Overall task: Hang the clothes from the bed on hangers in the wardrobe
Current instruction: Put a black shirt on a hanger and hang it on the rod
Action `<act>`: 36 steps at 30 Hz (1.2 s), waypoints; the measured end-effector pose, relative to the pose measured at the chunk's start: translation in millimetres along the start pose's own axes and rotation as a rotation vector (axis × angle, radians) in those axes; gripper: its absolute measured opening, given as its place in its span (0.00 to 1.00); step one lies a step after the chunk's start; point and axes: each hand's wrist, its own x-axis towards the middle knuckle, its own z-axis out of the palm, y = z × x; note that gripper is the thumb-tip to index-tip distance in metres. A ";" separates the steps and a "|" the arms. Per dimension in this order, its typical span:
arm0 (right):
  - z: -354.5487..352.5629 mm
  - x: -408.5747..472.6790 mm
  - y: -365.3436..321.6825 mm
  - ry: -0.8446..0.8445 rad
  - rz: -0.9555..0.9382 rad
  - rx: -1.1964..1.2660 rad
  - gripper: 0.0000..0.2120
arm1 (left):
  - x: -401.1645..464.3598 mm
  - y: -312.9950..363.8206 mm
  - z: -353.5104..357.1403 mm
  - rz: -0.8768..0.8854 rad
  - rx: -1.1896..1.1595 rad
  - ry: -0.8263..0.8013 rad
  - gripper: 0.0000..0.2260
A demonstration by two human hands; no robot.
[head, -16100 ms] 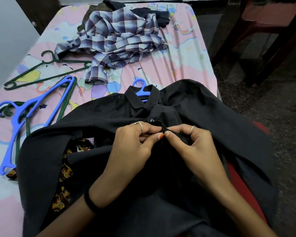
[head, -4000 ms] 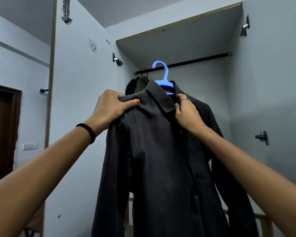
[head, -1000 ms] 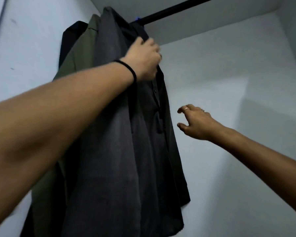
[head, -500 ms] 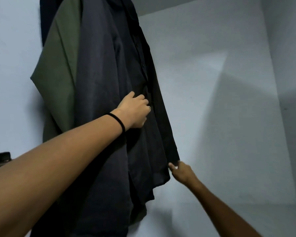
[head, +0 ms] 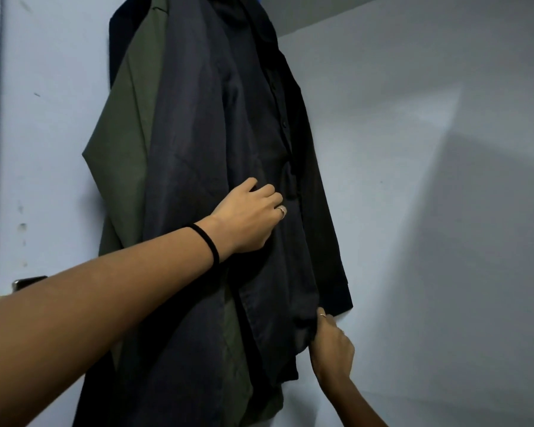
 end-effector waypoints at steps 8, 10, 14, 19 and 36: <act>18.7 -6.8 -15.4 -0.296 -0.321 -0.284 0.22 | 13.5 7.8 10.4 -0.001 0.071 -0.138 0.19; 17.4 -9.0 -21.9 -0.352 -0.345 -0.318 0.20 | 16.9 8.5 9.8 -0.004 0.080 -0.159 0.19; 16.7 -12.9 -21.4 -0.404 -0.360 -0.371 0.22 | 18.9 8.1 9.6 -0.014 0.081 -0.220 0.19; -12.3 5.1 -6.1 -0.445 -0.302 -0.495 0.29 | 11.5 15.3 14.9 -0.040 0.054 -0.259 0.20; -227.5 -27.2 15.5 -0.220 -0.185 -0.797 0.20 | 36.6 95.6 -36.1 -0.082 -0.470 0.019 0.18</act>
